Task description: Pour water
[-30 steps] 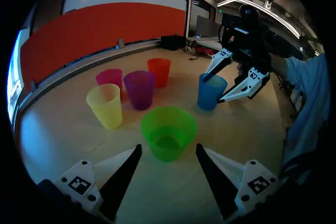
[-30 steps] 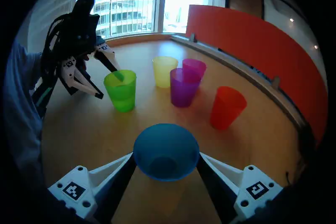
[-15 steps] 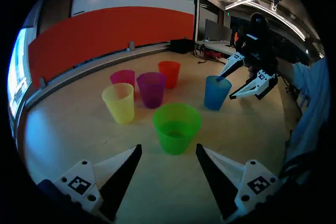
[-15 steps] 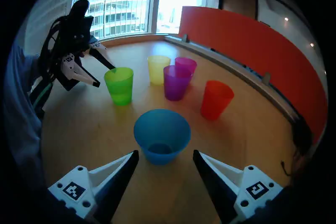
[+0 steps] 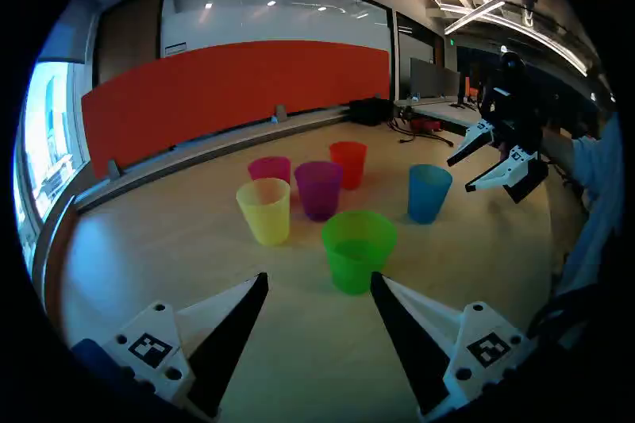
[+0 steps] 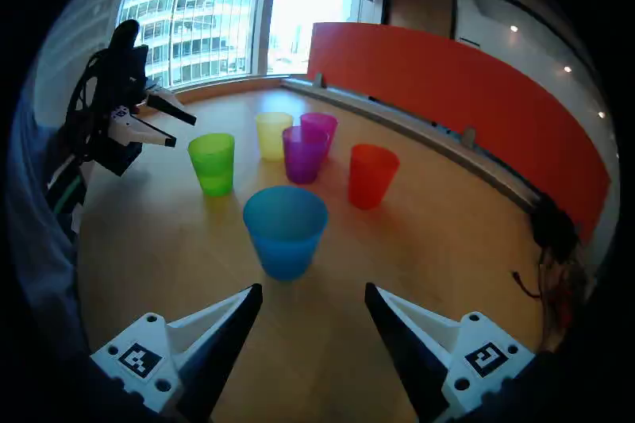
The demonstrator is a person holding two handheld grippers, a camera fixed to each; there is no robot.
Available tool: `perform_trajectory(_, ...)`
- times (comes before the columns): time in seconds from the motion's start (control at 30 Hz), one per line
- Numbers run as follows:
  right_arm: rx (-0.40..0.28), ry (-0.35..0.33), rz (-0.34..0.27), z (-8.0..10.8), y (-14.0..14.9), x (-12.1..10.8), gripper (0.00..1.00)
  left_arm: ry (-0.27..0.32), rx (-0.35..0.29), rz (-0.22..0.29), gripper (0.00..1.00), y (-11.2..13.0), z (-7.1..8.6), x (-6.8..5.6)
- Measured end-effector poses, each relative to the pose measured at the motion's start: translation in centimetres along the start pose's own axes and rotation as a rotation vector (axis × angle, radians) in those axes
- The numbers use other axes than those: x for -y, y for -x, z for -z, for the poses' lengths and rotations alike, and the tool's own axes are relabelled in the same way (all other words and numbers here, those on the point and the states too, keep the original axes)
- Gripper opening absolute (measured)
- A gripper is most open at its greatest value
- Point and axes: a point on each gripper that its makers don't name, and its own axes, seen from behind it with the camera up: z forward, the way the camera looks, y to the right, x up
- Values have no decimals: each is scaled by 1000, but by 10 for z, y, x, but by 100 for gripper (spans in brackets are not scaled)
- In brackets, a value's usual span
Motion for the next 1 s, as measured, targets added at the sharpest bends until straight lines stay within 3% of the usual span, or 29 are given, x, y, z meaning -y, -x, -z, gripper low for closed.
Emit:
perform_trajectory(0.3, -81, 92, -91, 20, -8, -16, 100, -94, -71, 30, 96, -12, 15, 18)
perform_trajectory(0.57, -174, 221, -157, 34, -25, -38, 100, -168, -157, 52, 96, -29, 29, 32)
perform_trajectory(1.0, -320, 431, -209, 52, -53, -64, 100, -251, -277, 114, 96, -50, 43, 45)
